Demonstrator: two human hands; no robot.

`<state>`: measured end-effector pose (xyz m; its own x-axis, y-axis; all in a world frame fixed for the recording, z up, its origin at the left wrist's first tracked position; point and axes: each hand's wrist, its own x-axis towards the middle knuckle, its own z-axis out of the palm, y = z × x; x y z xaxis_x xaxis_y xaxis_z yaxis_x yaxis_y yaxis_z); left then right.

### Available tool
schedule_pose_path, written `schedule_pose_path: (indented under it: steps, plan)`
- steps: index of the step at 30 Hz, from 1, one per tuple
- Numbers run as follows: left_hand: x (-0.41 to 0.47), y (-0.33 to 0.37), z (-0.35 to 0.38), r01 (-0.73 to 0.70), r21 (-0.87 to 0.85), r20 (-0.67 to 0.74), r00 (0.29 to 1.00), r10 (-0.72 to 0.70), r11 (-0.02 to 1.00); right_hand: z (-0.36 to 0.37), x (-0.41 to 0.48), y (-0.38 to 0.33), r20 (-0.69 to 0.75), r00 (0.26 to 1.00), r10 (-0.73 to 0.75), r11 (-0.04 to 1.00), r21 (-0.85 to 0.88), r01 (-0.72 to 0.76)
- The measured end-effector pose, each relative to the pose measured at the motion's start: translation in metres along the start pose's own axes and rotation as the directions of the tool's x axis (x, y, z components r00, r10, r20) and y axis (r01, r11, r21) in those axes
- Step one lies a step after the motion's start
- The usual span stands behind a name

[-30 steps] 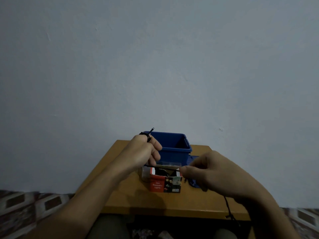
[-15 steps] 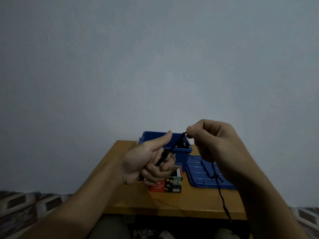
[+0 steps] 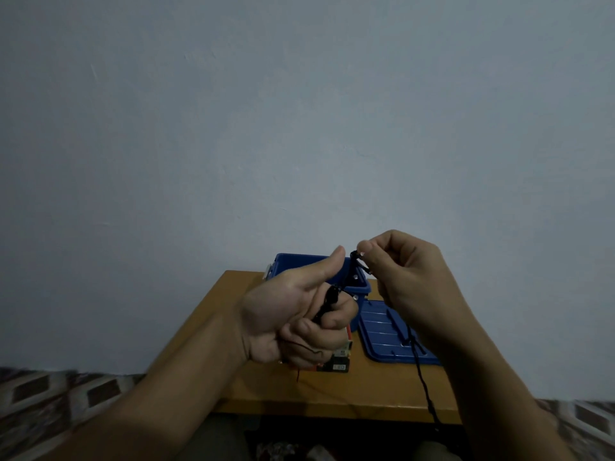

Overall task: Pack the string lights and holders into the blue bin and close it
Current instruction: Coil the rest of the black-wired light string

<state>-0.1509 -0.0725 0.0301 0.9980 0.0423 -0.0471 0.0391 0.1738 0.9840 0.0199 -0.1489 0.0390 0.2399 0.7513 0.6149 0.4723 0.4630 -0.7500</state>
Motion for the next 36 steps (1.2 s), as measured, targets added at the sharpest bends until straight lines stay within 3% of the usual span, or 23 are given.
schedule_pose_path:
  steps: [3,10,14,21,25,29,33,36]
  plan:
    - [0.002,0.0,0.0,-0.008,0.016,-0.03,1.0,0.008,1.0,0.004,-0.002,0.005,0.017,1.0,0.007,0.999,-0.034,-0.006]
    - [0.006,-0.004,-0.004,0.003,0.03,-0.02,1.0,-0.002,1.0,0.007,-0.003,0.008,0.049,0.999,-0.017,0.997,0.073,0.014]
    - [0.006,-0.002,-0.001,-0.06,-0.06,0.054,0.997,0.063,0.996,0.012,-0.006,0.019,0.12,0.989,0.091,0.994,0.045,-0.097]
    - [0.007,-0.006,-0.002,-0.185,-0.132,0.07,0.978,0.195,0.974,0.018,-0.018,0.03,0.336,0.925,0.177,0.983,-0.012,-0.184]
    - [0.008,-0.01,-0.003,-0.264,-0.242,0.041,0.959,0.282,0.934,0.021,-0.022,0.027,0.389,0.895,0.217,0.97,0.014,-0.241]
    - [0.008,-0.012,-0.005,-0.372,-0.282,-0.023,0.924,0.382,0.884,0.024,-0.025,0.024,0.411,0.871,0.268,0.955,0.006,-0.297]
    - [0.011,-0.009,0.002,-0.381,0.007,-0.283,0.886,0.367,0.925,0.023,-0.03,0.027,0.404,0.869,0.285,0.947,0.02,-0.32]
    - [0.011,-0.012,-0.002,-0.428,-0.061,-0.272,0.876,0.398,0.902,0.022,-0.031,0.027,0.392,0.866,0.311,0.943,-0.014,-0.333]
